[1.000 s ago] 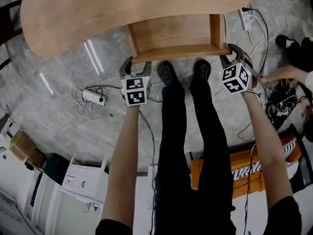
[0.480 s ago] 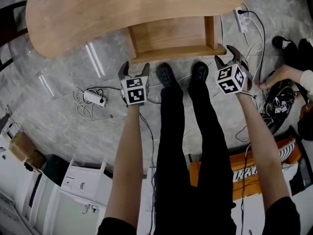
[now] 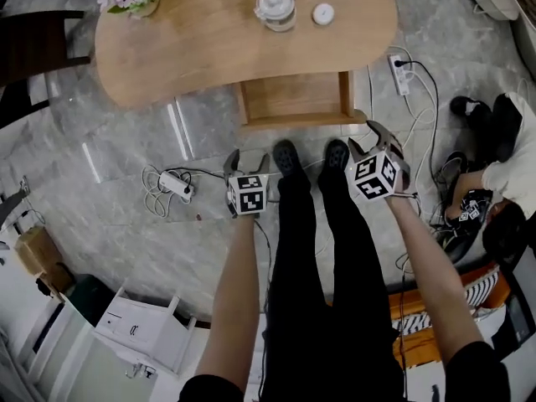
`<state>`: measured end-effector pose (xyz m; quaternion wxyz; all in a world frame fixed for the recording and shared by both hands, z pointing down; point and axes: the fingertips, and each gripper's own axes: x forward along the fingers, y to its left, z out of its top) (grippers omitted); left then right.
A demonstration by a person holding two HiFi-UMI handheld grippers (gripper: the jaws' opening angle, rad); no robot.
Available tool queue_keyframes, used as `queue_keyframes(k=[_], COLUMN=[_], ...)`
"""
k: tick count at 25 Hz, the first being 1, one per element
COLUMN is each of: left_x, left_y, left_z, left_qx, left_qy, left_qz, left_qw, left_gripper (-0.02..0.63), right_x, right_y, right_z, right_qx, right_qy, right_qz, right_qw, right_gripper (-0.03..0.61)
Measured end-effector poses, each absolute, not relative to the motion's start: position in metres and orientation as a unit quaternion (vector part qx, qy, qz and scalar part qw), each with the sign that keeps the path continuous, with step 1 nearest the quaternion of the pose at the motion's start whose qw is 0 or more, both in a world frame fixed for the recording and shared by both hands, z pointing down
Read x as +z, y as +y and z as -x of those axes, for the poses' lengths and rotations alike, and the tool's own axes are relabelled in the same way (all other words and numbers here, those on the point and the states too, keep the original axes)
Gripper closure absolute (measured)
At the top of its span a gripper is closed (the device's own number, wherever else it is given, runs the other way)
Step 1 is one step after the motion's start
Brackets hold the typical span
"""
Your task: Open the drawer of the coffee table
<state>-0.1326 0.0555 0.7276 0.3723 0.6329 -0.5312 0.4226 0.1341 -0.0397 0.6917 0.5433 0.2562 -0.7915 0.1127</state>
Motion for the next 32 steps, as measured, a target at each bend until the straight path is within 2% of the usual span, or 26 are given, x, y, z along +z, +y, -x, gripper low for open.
queue_keyframes(k=[10,22,25,32], left_x=[0.584,0.413,0.368,0.282], left_y=[0.054,0.059,0.063,0.099], left_z=[0.083,0.044,0.044,0.058], left_qx=[0.341,0.243,0.196,0.134], left_qy=[-0.585,-0.586,-0.579,-0.519], left_qz=[-0.647,-0.729,-0.755,-0.824], left_qw=[0.352,0.257,0.237,0.184], left_gripper=[0.31,0.361,0.423,0.428], right_x=[0.567,0.428,0.393,0.309], right_y=[-0.022,-0.006,0.008,0.055], right_z=[-0.125,-0.116,-0.102,-0.053], right_qx=[0.137,0.11,0.107,0.093], right_qy=[-0.836,-0.856,-0.859,-0.862], right_qz=[-0.231,-0.3,-0.326,-0.387], right_qw=[0.479,0.407,0.381,0.313], right_gripper=[0.351,0.354,0.353,0.354])
